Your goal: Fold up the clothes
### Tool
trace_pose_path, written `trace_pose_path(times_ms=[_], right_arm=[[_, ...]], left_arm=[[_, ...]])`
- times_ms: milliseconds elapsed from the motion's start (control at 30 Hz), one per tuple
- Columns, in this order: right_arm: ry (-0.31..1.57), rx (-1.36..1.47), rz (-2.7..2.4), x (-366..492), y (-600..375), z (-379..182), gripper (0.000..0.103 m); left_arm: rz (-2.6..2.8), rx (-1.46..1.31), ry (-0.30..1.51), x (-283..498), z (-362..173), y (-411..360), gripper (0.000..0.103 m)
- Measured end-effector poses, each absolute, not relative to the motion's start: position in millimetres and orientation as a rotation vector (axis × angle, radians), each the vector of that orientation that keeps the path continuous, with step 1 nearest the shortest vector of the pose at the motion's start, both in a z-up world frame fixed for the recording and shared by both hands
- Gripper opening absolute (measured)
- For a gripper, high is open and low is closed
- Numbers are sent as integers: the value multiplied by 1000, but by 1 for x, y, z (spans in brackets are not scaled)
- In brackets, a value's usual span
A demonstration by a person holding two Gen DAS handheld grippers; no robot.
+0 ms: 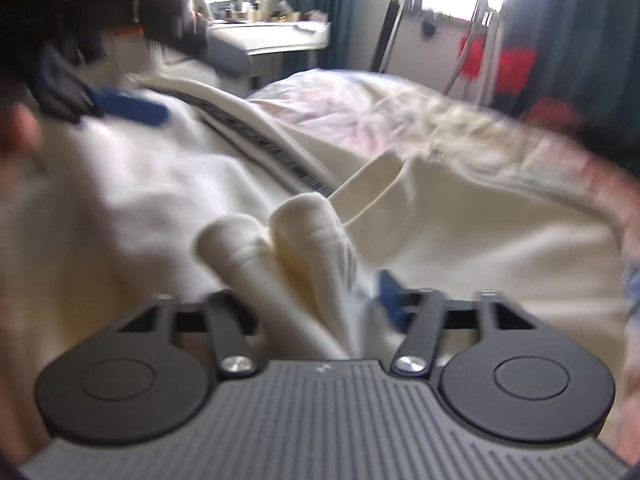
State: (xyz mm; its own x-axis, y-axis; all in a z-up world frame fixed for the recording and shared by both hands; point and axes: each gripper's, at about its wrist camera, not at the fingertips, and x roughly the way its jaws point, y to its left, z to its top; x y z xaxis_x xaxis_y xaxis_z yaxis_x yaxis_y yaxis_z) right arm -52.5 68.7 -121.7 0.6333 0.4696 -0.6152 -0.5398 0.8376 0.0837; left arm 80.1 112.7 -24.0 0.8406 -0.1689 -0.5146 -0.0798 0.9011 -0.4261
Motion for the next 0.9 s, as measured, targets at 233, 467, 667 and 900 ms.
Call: trace_pose_path(times_ms=[233, 467, 667, 900], right_arm=[[675, 158, 488, -72, -12, -100, 81], [686, 85, 57, -38, -47, -117, 81], [759, 228, 62, -17, -73, -131, 82], [751, 267, 47, -18, -75, -131, 82]], left_arm=[[-95, -363, 616, 82, -40, 75, 83], [-101, -292, 568, 81, -53, 39, 77], [-133, -177, 585, 86, -66, 12, 64], [-96, -76, 590, 85, -79, -2, 37]])
